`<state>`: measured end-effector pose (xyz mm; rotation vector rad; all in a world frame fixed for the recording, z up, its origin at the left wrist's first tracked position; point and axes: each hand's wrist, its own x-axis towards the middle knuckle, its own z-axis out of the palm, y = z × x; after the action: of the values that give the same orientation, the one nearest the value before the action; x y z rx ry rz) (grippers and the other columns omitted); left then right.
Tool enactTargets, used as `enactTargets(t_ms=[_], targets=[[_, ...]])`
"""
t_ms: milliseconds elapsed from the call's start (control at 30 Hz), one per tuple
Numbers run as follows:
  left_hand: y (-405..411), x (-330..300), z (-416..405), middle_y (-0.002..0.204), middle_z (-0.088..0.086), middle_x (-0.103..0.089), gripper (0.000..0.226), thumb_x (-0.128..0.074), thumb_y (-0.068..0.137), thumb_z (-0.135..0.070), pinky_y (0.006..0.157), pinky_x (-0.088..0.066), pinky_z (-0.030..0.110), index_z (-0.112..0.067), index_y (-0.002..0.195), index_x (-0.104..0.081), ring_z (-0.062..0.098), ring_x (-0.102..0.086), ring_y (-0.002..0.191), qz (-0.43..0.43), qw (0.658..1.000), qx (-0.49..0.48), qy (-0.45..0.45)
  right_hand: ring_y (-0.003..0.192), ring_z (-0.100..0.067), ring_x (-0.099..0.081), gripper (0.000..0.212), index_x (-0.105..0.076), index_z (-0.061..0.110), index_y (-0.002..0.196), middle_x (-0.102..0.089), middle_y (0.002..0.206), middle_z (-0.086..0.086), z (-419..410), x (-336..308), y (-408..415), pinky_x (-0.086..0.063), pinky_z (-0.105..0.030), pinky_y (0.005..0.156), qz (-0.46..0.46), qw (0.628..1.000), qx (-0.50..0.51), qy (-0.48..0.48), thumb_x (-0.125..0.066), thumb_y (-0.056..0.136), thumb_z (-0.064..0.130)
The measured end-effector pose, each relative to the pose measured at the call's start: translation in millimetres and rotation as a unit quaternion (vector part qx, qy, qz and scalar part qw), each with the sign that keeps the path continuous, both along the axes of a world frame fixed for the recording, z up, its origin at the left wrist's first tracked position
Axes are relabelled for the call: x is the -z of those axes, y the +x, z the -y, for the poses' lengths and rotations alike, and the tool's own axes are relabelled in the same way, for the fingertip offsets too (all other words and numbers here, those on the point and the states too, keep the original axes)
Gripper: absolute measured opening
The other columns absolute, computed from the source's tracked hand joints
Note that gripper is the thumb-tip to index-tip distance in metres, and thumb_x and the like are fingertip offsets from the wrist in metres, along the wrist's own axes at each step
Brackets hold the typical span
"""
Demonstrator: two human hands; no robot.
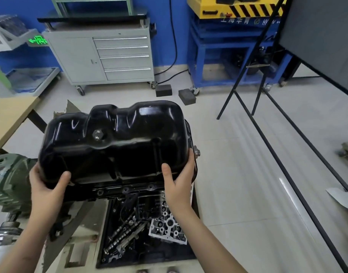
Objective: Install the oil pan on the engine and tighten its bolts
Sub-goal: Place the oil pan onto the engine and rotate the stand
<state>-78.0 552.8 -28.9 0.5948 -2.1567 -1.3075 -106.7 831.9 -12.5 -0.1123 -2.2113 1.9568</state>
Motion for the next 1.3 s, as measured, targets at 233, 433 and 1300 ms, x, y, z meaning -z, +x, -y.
enactTargets(t_ms=[233, 433, 1300], targets=[[1, -3, -3, 0.137, 0.008, -0.041, 0.051, -0.059, 0.088, -0.024, 0.098, -0.034, 0.038, -0.029, 0.131, -0.030, 0.018, -0.041, 0.119, -0.009, 1.000, 0.002, 0.009, 0.133, 0.010, -0.009, 0.075, 0.001, 0.048, 0.132, -0.013, 0.143, 0.023, 1, -2, 4, -0.012, -0.010, 0.107, 0.006, 1.000, -0.010, -0.007, -0.043, 0.074, 0.069], [3, -5, -3, 0.135, 0.010, -0.044, 0.060, -0.059, 0.079, -0.040, 0.098, -0.036, 0.041, -0.025, 0.131, -0.032, 0.024, -0.044, 0.120, -0.015, 1.000, 0.005, 0.019, 0.136, 0.003, -0.012, 0.085, -0.004, 0.031, 0.144, -0.014, 0.150, 0.012, 1, 2, 4, -0.014, -0.017, 0.111, 0.005, 1.000, -0.004, -0.009, -0.047, 0.077, 0.062], [6, -26, -20, 0.132, 0.003, -0.042, 0.061, -0.059, 0.086, -0.021, 0.099, -0.034, 0.030, -0.015, 0.138, -0.028, 0.015, -0.042, 0.119, -0.006, 0.998, 0.038, 0.048, 0.090, -0.005, -0.056, 0.027, -0.058, 0.009, 0.118, -0.062, 0.100, 0.005, -48, 30, -19, -0.038, 0.003, 0.069, 0.061, 0.995, 0.078, 0.029, -0.044, 0.096, 0.016]])
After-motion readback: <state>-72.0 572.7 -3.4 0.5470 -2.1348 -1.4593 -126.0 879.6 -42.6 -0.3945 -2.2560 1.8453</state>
